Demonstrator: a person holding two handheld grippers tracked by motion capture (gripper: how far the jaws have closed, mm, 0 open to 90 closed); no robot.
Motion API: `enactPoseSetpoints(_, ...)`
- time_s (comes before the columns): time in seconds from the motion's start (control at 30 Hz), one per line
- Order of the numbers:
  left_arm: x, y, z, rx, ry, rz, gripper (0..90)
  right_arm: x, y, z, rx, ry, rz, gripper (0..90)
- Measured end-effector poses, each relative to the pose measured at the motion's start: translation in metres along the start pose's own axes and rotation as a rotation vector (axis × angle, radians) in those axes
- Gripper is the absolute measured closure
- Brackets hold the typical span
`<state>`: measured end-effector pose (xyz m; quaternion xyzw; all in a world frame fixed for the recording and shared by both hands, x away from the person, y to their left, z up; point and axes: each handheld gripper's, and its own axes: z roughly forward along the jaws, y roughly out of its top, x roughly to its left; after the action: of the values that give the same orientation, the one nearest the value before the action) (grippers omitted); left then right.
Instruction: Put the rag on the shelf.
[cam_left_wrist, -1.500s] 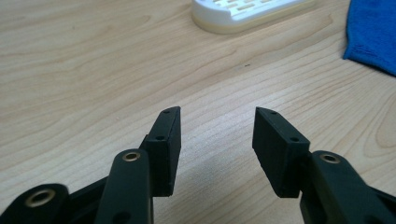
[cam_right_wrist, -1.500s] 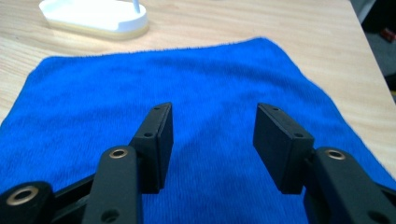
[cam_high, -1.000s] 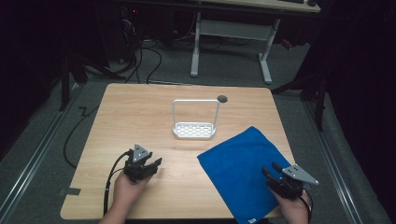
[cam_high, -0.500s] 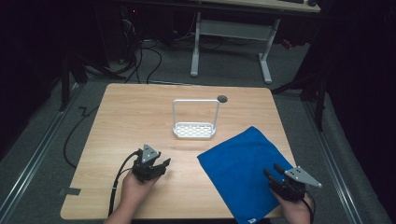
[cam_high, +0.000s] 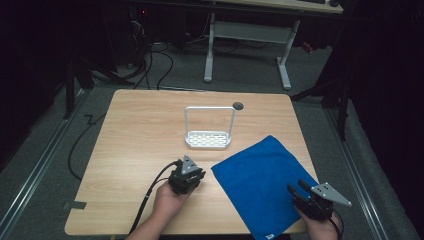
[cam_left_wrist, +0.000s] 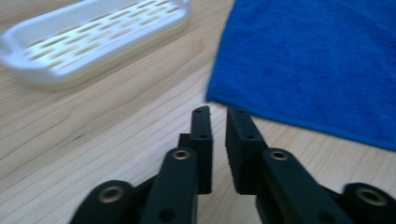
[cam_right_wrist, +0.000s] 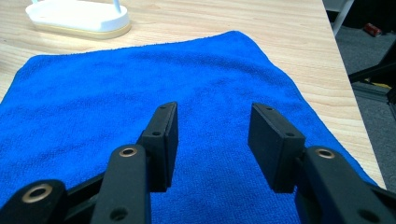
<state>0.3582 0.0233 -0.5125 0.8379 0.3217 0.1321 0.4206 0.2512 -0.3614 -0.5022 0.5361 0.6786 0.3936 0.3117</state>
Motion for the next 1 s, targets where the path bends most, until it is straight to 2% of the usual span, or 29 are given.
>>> enactPoseSetpoints(0.03,-0.005,0.002,0.005,0.002,-0.007,-0.006,90.0,0.001,0.000,0.001,0.002,0.004,-0.001,53.3)
enactPoseSetpoints(0.07,-0.013,0.006,0.017,0.026,-0.026,-0.015,90.0,0.001,0.000,0.001,0.004,0.004,-0.004,53.3)
enactPoseSetpoints(0.13,-0.023,0.009,0.027,0.043,-0.041,-0.012,90.0,0.002,0.000,0.002,0.006,0.008,-0.005,53.4)
enactPoseSetpoints(0.2,-0.028,0.010,0.032,0.059,-0.044,0.003,90.0,0.003,0.000,0.002,0.005,0.010,-0.009,53.4)
enactPoseSetpoints(0.23,-0.037,0.013,0.039,0.065,-0.048,0.026,90.0,0.004,0.001,0.002,0.004,0.013,-0.013,53.5)
enactPoseSetpoints(0.4,-0.043,0.016,0.048,0.093,-0.045,0.047,88.7,0.002,0.001,0.002,0.001,0.016,-0.011,53.6)
enactPoseSetpoints(0.6,-0.040,0.016,0.048,0.094,-0.025,0.062,89.3,0.001,0.001,0.001,0.000,0.017,-0.010,53.9)
enactPoseSetpoints(0.87,-0.021,0.011,0.039,0.102,0.012,0.051,89.3,0.002,0.002,0.001,-0.001,0.018,-0.013,54.0)
enactPoseSetpoints(1.0,-0.005,0.006,0.032,0.102,0.033,0.030,89.0,0.003,0.002,0.002,0.001,0.020,-0.013,54.1)
